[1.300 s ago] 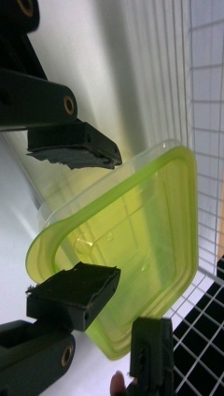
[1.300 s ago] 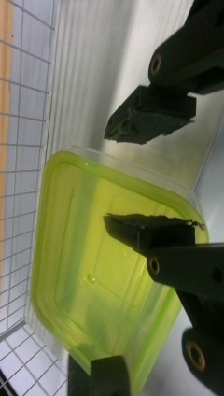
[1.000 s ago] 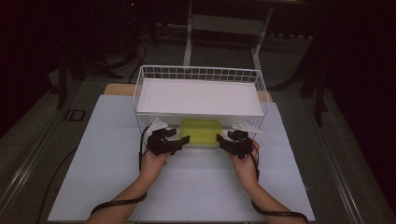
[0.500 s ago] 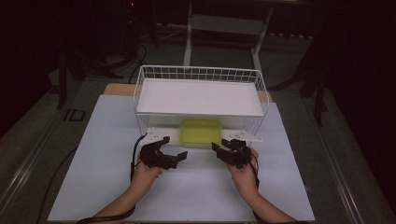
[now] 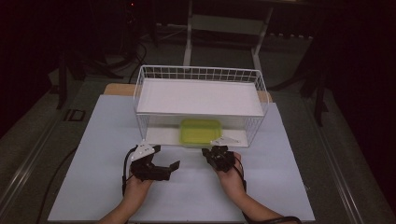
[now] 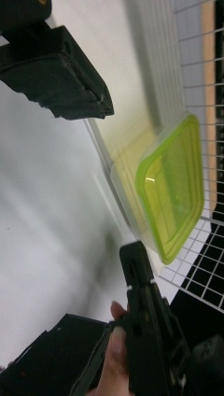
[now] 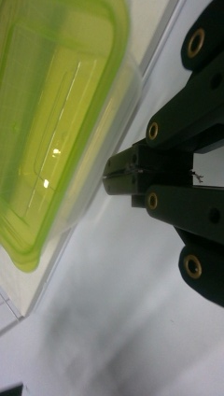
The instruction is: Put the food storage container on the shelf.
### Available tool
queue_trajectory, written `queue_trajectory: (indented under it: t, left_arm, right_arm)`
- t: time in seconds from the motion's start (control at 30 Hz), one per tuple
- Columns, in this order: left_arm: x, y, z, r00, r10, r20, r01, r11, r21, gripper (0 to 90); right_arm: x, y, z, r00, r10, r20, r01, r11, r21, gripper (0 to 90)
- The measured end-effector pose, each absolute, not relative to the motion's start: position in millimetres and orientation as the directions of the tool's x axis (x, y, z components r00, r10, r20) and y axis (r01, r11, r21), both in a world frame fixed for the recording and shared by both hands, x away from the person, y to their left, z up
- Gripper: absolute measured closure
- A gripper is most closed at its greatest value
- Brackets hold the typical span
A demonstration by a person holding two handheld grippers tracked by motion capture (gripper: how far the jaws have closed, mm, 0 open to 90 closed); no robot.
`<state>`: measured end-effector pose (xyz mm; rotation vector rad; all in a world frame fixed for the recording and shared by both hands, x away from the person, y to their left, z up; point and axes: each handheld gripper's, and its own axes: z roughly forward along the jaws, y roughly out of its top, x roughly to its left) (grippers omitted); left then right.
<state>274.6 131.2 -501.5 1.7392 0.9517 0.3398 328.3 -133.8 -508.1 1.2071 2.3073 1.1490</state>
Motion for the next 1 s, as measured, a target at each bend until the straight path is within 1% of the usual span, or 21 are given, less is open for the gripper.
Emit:
queue_trajectory:
  t: [0.1, 0.17, 0.3, 0.4, 0.63, 0.73, 0.97, 1.0]
  left_arm:
    - [276, 132, -501, 0.638, 0.738, -0.221, 0.423, -0.096, 0.901, 0.9]
    - [277, 132, -501, 0.638, 0.737, -0.222, 0.419, -0.090, 0.903, 0.9]
    - [276, 131, -502, 0.636, 0.746, -0.197, 0.407, -0.108, 0.907, 0.9]
    - [277, 132, -502, 0.637, 0.742, -0.211, 0.414, -0.098, 0.905, 0.9]
    - [279, 134, -506, 0.626, 0.744, -0.233, 0.432, -0.082, 0.898, 0.9]
    - [279, 133, -507, 0.629, 0.746, -0.220, 0.427, -0.095, 0.899, 0.9]
    - [278, 131, -508, 0.636, 0.744, -0.206, 0.418, -0.107, 0.902, 0.9]
    - [278, 131, -508, 0.636, 0.744, -0.207, 0.418, -0.107, 0.902, 0.9]
  right_arm:
    - [334, -131, -512, -0.600, 0.793, 0.106, 0.560, 0.321, 0.763, 90.0]
    - [336, -128, -514, -0.595, 0.798, 0.094, 0.555, 0.324, 0.767, 90.0]
    - [346, -125, -518, -0.585, 0.806, 0.092, 0.559, 0.319, 0.765, 89.9]
    - [352, -124, -519, -0.573, 0.813, 0.100, 0.566, 0.305, 0.766, 89.9]
    - [369, -121, -521, -0.563, 0.823, 0.073, 0.561, 0.316, 0.765, 89.7]
    - [375, -121, -522, -0.548, 0.830, 0.103, 0.577, 0.286, 0.765, 89.3]
    - [387, -116, -521, -0.536, 0.838, 0.101, 0.562, 0.265, 0.784, 89.2]
    - [388, -116, -521, -0.531, 0.840, 0.113, 0.567, 0.253, 0.784, 89.2]
